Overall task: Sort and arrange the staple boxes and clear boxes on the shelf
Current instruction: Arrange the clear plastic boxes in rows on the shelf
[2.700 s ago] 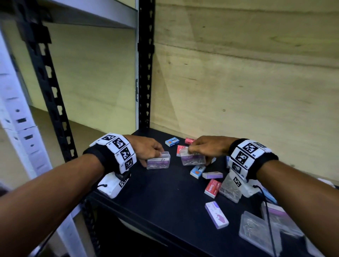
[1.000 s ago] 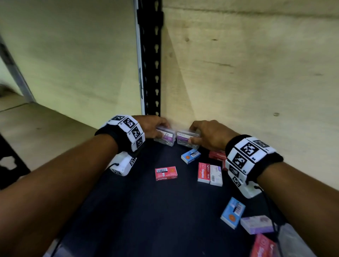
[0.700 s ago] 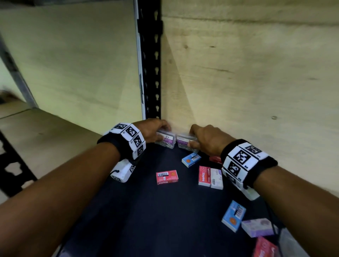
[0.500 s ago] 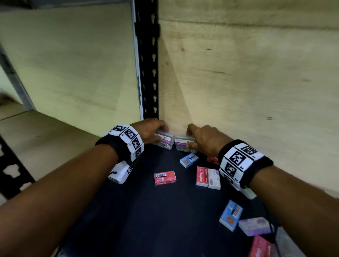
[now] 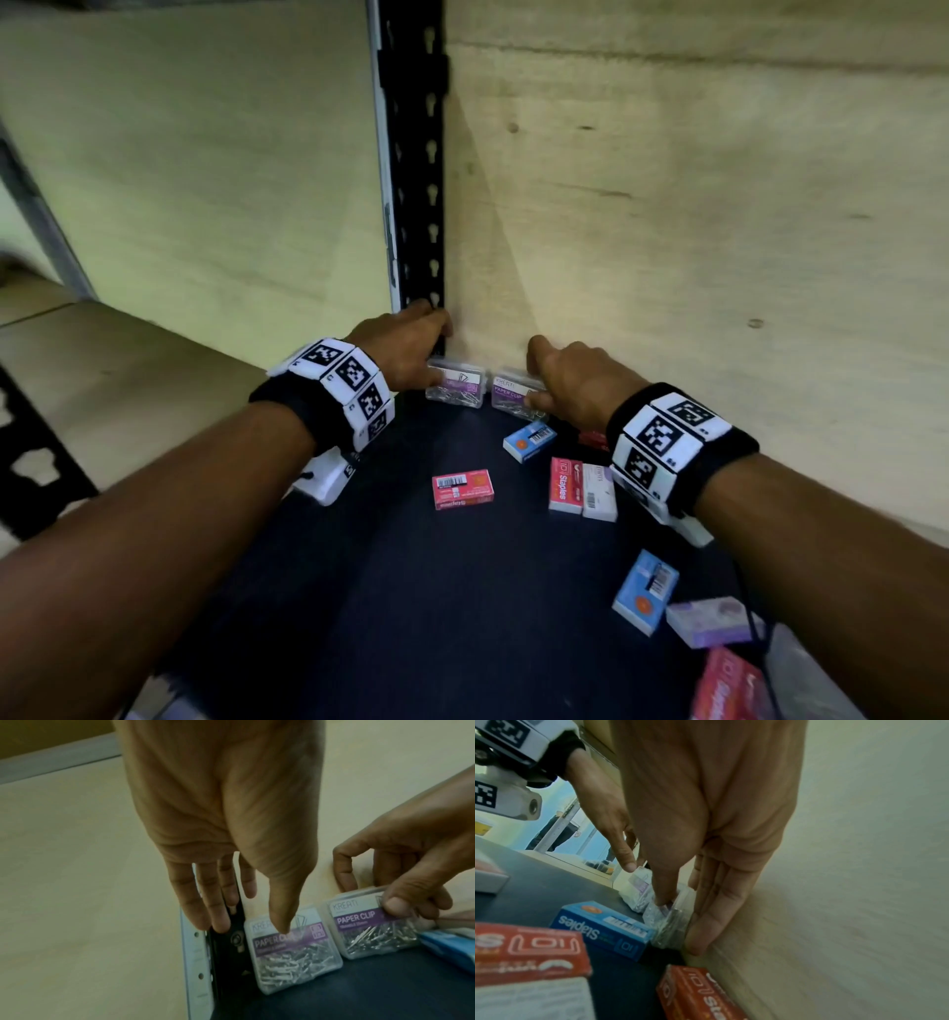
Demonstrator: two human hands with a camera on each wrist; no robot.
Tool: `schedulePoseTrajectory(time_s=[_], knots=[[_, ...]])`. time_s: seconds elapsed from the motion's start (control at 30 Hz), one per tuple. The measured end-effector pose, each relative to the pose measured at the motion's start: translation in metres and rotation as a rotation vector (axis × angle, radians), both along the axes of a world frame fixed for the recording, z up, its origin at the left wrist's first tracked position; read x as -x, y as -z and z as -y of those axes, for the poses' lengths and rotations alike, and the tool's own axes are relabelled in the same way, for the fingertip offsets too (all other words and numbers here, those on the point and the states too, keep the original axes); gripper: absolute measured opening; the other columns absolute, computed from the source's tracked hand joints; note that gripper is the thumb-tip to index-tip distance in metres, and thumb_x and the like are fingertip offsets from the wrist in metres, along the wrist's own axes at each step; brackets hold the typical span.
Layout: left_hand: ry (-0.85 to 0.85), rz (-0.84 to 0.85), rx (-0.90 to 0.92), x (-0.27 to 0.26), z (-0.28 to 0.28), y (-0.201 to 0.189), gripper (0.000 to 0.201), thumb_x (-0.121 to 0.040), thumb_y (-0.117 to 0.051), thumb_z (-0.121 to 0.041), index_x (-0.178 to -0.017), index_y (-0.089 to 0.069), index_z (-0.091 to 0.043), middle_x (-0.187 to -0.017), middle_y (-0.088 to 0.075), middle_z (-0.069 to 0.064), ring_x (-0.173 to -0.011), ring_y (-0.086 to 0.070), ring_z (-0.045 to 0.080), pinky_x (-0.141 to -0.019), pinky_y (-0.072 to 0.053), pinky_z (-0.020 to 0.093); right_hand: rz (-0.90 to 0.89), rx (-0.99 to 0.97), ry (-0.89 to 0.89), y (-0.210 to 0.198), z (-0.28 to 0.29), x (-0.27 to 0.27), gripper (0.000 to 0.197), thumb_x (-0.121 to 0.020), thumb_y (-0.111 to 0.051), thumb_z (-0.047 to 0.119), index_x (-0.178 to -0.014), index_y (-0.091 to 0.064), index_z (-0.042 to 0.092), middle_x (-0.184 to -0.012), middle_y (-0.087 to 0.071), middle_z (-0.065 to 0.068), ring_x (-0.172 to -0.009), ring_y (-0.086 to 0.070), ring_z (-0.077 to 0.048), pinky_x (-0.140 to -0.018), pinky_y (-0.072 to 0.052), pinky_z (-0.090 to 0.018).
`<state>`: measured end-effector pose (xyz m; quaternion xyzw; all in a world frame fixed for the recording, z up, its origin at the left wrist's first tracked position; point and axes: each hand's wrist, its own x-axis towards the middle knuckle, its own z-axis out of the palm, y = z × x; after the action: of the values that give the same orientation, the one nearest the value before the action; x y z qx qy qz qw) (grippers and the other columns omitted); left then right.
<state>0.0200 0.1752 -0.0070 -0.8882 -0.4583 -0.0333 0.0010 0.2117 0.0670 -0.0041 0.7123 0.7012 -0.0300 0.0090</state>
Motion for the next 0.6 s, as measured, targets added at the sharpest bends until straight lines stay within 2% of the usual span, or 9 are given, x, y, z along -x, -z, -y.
schedulePoseTrajectory(time_s=[0.1,0.17,0.23,0.33,0.4,0.43,0.53,0.6], knots=[[0.047,0.051,-0.003,-0.001,0.010,-0.013,0.034,-0.084,-0.068,-0.036,-0.108,-0.048,-0.024,-0.110,-0.048,-0.004,-0.092,-0.056,0.021,-0.075,-0.047,0.033,0.026,0.004,0.007,-0.003,0.002,0.000,0.043,-0.096,-0.059,0.037,-0.125,-0.039,0.013,-0.091,-0.048,-0.007,-0.079,-0.050,-0.024,-0.067,-0.040,-0.034],[0.096,0.053,0.119,-0.002,0.020,-0.022,0.024,-0.085,-0.069,-0.037,-0.097,-0.052,-0.025,-0.098,-0.058,-0.007,-0.085,-0.058,0.015,-0.071,-0.047,0.030,0.084,-0.020,0.012,-0.007,0.005,0.000,0.043,-0.096,-0.058,0.042,-0.123,-0.039,0.016,-0.089,-0.050,-0.005,-0.079,-0.053,-0.025,-0.066,-0.042,-0.035],[0.117,0.019,0.299,-0.004,0.032,-0.025,0.022,-0.084,-0.071,-0.040,-0.095,-0.060,-0.023,-0.094,-0.065,-0.007,-0.080,-0.060,0.009,-0.070,-0.048,0.026,0.147,-0.025,-0.026,-0.013,0.010,-0.002,0.037,-0.095,-0.057,0.045,-0.118,-0.041,0.021,-0.090,-0.054,-0.003,-0.079,-0.056,-0.024,-0.065,-0.043,-0.035],[0.108,-0.090,0.494,-0.006,0.047,-0.020,0.032,-0.078,-0.075,-0.050,-0.096,-0.067,-0.024,-0.096,-0.071,-0.003,-0.086,-0.065,0.012,-0.076,-0.052,0.025,0.042,0.126,-0.140,-0.020,0.014,-0.004,0.027,-0.091,-0.066,0.040,-0.112,-0.052,0.029,-0.096,-0.062,0.003,-0.084,-0.060,-0.020,-0.074,-0.050,-0.036],[0.093,-0.155,0.549,-0.007,0.055,-0.017,0.042,-0.072,-0.077,-0.056,-0.098,-0.068,-0.025,-0.100,-0.072,-0.001,-0.094,-0.067,0.015,-0.087,-0.053,0.030,0.045,0.214,-0.188,-0.020,0.017,-0.001,0.034,-0.089,-0.069,0.036,-0.120,-0.056,0.032,-0.098,-0.060,0.006,-0.087,-0.059,-0.017,-0.077,-0.048,-0.033],[0.085,-0.171,0.566,-0.007,0.058,-0.015,0.046,-0.070,-0.079,-0.056,-0.101,-0.067,-0.025,-0.102,-0.072,0.000,-0.097,-0.067,0.016,-0.090,-0.053,0.032,0.067,0.232,-0.200,-0.018,0.017,0.001,0.040,-0.089,-0.070,0.034,-0.127,-0.055,0.033,-0.101,-0.060,0.004,-0.089,-0.057,-0.018,-0.078,-0.046,-0.032],[0.075,-0.187,0.602,-0.008,0.067,-0.009,0.052,-0.065,-0.085,-0.051,-0.104,-0.065,-0.024,-0.103,-0.071,-0.001,-0.099,-0.066,0.017,-0.091,-0.052,0.033,0.094,0.250,-0.220,-0.009,0.016,0.005,0.053,-0.088,-0.070,0.028,-0.138,-0.052,0.032,-0.131,-0.059,-0.002,-0.110,-0.059,-0.023,-0.089,-0.047,-0.033],[0.083,-0.195,0.604,-0.008,0.072,-0.005,0.053,-0.063,-0.087,-0.048,-0.104,-0.065,-0.024,-0.100,-0.071,-0.003,-0.096,-0.066,0.015,-0.089,-0.052,0.033,0.090,0.261,-0.214,-0.005,0.014,0.007,0.055,-0.088,-0.070,0.025,-0.140,-0.050,0.030,-0.137,-0.056,-0.003,-0.117,-0.057,-0.024,-0.094,-0.047,-0.034]])
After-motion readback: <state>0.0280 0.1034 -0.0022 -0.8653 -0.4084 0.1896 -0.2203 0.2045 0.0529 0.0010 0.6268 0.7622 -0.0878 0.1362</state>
